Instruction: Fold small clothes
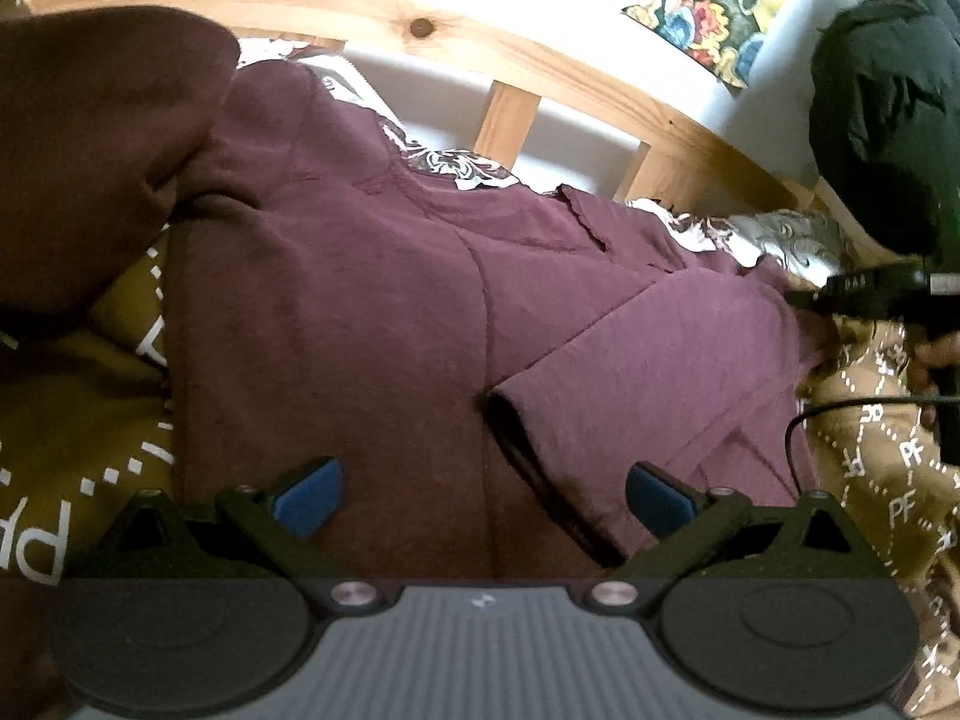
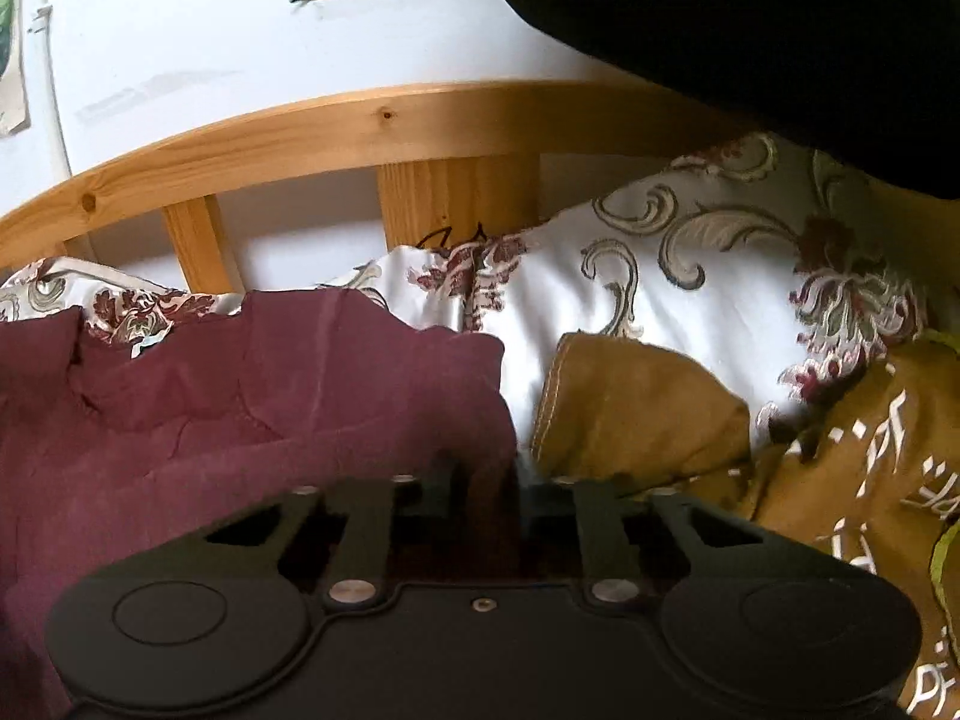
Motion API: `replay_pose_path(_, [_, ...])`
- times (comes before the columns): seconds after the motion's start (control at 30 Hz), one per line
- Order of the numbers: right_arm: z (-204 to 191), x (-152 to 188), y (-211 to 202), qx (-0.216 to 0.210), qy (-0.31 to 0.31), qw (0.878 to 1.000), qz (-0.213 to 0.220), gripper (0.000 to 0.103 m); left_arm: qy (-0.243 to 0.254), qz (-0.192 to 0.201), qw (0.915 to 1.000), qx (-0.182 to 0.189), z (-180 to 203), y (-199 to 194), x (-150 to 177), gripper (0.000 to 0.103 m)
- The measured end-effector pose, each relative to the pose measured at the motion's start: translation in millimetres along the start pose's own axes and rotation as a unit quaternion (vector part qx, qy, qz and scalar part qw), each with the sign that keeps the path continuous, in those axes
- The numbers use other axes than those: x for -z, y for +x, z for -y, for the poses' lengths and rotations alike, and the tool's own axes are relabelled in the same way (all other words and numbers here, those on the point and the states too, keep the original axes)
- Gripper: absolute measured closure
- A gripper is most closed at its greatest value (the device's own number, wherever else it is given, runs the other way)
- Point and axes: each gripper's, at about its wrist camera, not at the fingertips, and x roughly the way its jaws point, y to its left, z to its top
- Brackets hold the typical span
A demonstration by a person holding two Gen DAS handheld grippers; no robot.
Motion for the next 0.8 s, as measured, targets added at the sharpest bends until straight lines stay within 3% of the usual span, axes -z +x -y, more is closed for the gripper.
replay_pose_path(0.1, [-4.6,-1.0,-2.0,0.019,-0.025,0.999,0.017,0.094,0.002,0.0,1.0,-0.001,1.3,-0.3,-0.1,0.001])
replay_pose_path(0.27, [0.1,3.7,4.2,0.027,-0.014,0.999,0.009,0.093,-0.016,-0.002,0.9999,0.005,-2.0,-3.2,-1.7,0.001])
replay_pose_path(0.43, [-4.5,13.3,-16.7,0.037,-0.011,0.999,0.037,0.07,-0.043,-0.005,0.999,0.009,-6.5,-5.8,-3.8,0.001])
replay_pose_path(0.6, [-18.4,29.9,-52.5,0.023,-0.016,0.997,0.075,0.034,-0.06,-0.004,0.998,-0.018,-2.6,-13.4,-10.1,0.001])
replay_pose_path(0.67, [-26.6,37.7,-66.3,0.013,-0.013,0.996,0.085,0.027,-0.064,0.005,0.9972,-0.039,-0.4,-20.4,-14.6,0.001])
replay_pose_path(0.8, [-47.0,55.3,-89.0,-0.018,-0.015,0.996,0.088,0.015,-0.081,0.028,0.9952,-0.046,0.0,-37.6,-23.1,0.001])
